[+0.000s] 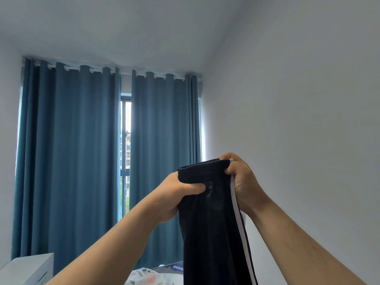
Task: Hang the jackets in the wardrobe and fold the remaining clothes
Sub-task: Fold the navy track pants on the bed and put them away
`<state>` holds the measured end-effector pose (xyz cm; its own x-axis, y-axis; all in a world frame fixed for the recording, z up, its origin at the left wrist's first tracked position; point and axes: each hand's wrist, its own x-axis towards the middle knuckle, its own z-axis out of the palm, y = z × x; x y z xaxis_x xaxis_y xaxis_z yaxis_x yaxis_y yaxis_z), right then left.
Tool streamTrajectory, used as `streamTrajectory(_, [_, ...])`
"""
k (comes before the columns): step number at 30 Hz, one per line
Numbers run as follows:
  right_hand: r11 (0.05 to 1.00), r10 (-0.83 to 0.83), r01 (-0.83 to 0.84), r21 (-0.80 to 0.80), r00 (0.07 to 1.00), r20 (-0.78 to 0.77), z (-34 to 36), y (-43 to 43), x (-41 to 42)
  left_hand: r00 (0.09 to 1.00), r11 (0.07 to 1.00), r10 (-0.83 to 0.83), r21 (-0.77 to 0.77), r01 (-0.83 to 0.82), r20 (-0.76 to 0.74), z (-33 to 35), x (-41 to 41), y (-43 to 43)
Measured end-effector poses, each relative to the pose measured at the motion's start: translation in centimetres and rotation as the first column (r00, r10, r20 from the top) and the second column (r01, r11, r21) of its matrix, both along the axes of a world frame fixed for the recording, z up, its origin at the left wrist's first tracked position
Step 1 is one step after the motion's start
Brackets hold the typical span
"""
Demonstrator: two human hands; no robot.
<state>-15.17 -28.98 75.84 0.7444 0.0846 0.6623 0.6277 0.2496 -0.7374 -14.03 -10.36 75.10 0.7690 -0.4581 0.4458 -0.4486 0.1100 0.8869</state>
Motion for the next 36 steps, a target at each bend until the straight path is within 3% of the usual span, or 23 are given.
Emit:
streamTrajectory(4, [0.980,-0.167,0.165,-0.114,0.986,-0.003,-0.1,-0.8,0.3,0.994,0.967,0.111,-0.229,-0.110,-0.005,-0.4,-0.1,-0.8])
streamTrajectory(8, [0.970,-0.195,0.182,-0.163,0.978,-0.071,-1.5,-1.6,0.7,0.987,0.939,0.161,-0.311,-0.145,0.027,-0.2,-0.2,-1.0])
streamTrajectory(11, [0.981,-0.096,0.074,-0.180,0.989,-0.116,-2.5,-1.3,0.4,0.982,0.938,0.185,-0.302,-0.169,0.025,-0.6,-0.5,-1.2])
streamTrajectory(16, [0.993,0.110,-0.101,0.054,0.972,-0.208,-3.1,-0.8,-0.5,0.977,0.962,0.182,-0.226,-0.153,0.114,-1.4,-1.0,-0.5])
streamTrajectory(19, [0.999,0.030,-0.023,0.045,0.989,-0.144,-3.1,-0.6,-1.2,0.965,0.955,0.247,-0.190,-0.227,0.092,-1.5,-1.0,0.3])
streamTrajectory(22, [0.989,-0.117,0.127,0.074,0.985,-0.129,-2.9,0.3,-1.3,0.990,0.968,0.100,-0.221,-0.119,-0.097,-1.5,-0.7,1.4])
streamTrajectory(24, [0.987,-0.107,0.122,0.101,0.984,-0.144,-2.7,0.9,-1.3,0.985,0.967,0.027,-0.246,-0.069,-0.173,-1.6,-0.5,2.4])
streamTrajectory(30, [1.000,-0.013,0.019,0.021,0.967,-0.255,-3.7,2.6,-1.1,0.992,0.929,-0.033,-0.371,-0.014,-0.122,-3.1,0.1,4.0])
streamTrajectory(36, [0.978,-0.168,0.134,-0.160,0.962,-0.217,-5.5,3.0,-2.1,0.986,0.931,0.086,-0.341,-0.131,-0.144,-5.2,0.6,4.6])
